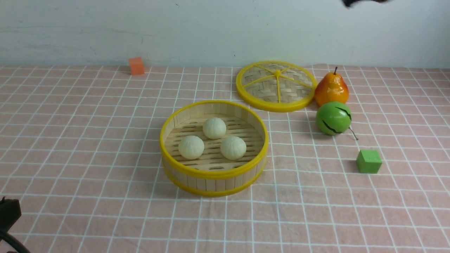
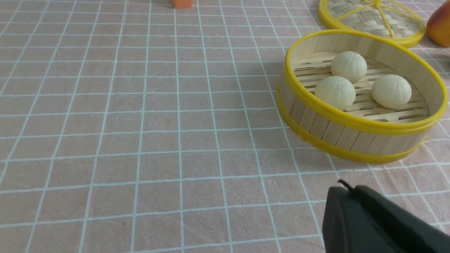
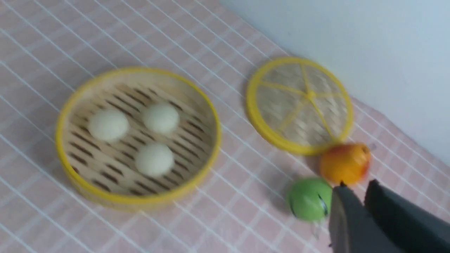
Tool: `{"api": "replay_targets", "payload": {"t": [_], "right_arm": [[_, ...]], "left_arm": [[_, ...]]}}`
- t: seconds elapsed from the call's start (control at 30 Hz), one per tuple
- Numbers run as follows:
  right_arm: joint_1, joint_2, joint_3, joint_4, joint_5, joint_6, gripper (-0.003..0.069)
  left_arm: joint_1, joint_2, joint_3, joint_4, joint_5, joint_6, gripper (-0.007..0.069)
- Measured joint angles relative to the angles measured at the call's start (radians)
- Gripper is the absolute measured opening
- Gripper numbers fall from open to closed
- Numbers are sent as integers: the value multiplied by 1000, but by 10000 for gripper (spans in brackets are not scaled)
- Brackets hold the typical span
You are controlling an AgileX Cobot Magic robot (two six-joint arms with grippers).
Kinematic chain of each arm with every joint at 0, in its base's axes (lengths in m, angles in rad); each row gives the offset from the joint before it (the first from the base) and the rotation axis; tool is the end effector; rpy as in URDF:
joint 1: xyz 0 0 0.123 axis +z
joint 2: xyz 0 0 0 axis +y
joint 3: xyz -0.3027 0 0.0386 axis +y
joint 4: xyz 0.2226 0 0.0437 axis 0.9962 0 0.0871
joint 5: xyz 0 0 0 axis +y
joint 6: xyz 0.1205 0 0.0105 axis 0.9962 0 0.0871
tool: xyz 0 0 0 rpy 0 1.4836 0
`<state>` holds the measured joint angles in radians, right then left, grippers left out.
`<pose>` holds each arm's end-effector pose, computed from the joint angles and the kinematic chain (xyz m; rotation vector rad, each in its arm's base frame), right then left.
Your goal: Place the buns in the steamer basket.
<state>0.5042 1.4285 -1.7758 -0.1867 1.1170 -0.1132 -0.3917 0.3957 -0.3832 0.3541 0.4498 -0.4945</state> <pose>0.2573 0.1189 0.4704 -0.6812 2.1289 -0.0207 0.0726 -0.0102 0.2751 0.1083 1.9211 -0.2345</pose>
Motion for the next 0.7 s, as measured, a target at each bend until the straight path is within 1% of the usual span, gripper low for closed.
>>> {"api": "replay_targets", "payload": {"t": [0.03, 0.07, 0.13, 0.17, 0.2, 0.23, 0.33, 0.37, 0.4, 0.5, 0.53, 0.6, 0.63, 0.7], "right_arm": [[0, -33, 53, -16, 0, 19, 0], [0, -99, 167, -63, -6, 68, -16], [0, -215, 398, -102, -65, 141, -20], [0, -225, 420, -103, -73, 155, -20], [0, -315, 616, -108, -170, 215, -20], [0, -353, 681, -108, -212, 248, -20], [0, -490, 1000, -90, -470, 377, -20], [0, -499, 1018, -87, -507, 386, -20], [0, -556, 1120, -81, -617, 444, -19], [0, -672, 1359, -80, -889, 534, -18], [0, -696, 1404, -83, -966, 546, -17], [0, -730, 1463, -86, -1038, 559, -16], [0, -770, 1525, -90, -1147, 568, -14], [0, -811, 1584, -102, -1275, 571, -13]], "left_arm": [[0, 0, 0, 0, 0, 0, 15], [0, 0, 0, 0, 0, 0, 17], [0, -1, 0, 0, 0, 0, 18], [0, -1, 0, 0, 0, 0, 18], [0, -1, 0, 0, 0, 0, 19], [0, -1, 0, 0, 0, 0, 20], [0, -1, 0, 0, 0, 0, 21], [0, -1, 0, 0, 0, 0, 21], [0, -1, 0, 0, 1, 0, 22], [0, -1, 0, 0, 1, 0, 29], [0, -1, 0, 0, 1, 0, 30], [0, -1, 0, 0, 1, 0, 31], [0, -1, 0, 0, 1, 0, 34], [0, -1, 0, 0, 1, 0, 38]]}}
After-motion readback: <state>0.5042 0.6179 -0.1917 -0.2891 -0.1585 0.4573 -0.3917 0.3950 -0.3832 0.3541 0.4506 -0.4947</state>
